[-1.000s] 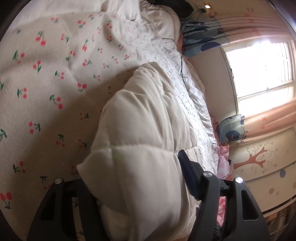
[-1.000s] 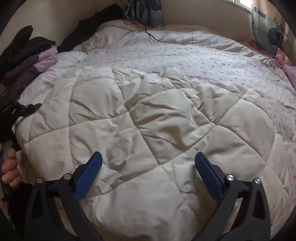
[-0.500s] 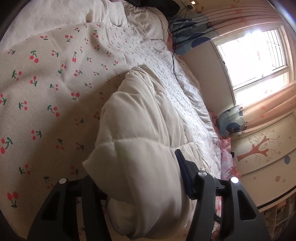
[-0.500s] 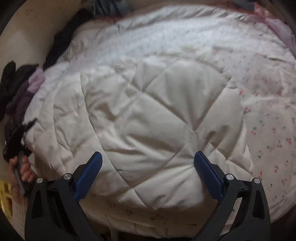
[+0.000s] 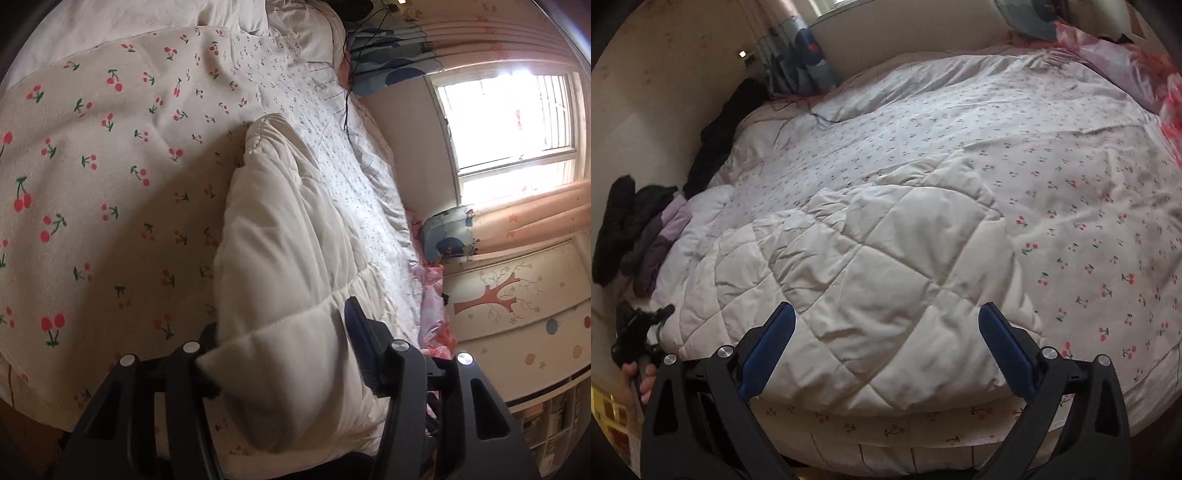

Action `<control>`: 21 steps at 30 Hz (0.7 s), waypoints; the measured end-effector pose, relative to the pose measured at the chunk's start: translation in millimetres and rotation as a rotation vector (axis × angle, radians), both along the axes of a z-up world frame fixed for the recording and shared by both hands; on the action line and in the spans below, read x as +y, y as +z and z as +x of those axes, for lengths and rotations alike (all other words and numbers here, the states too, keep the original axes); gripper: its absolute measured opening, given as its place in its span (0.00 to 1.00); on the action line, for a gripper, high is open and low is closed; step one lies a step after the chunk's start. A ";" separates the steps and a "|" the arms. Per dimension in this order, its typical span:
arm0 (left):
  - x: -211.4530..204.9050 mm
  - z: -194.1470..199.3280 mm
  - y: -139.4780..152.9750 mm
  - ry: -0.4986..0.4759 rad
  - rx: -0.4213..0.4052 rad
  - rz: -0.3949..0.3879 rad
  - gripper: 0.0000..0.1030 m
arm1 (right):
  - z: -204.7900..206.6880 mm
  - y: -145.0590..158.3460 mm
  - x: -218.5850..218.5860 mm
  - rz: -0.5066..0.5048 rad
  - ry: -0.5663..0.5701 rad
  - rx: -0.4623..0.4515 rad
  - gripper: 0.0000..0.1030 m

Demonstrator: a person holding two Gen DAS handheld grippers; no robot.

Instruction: Fold large clothes

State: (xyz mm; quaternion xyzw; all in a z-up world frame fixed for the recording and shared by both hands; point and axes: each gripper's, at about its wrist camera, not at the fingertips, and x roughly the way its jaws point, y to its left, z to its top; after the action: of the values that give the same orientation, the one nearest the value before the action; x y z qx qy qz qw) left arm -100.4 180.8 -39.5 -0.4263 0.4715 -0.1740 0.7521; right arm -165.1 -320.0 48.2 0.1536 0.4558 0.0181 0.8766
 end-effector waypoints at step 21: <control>-27.1 10.8 -15.2 -0.064 0.148 -0.001 0.69 | -51.3 -106.7 -125.1 0.690 -0.291 0.153 0.94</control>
State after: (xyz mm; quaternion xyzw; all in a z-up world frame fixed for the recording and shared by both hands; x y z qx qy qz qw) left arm -89.5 153.7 -54.7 -0.4231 0.5390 -0.1661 0.7091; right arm -216.4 -445.1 -58.5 0.5037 0.4602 0.0342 0.7303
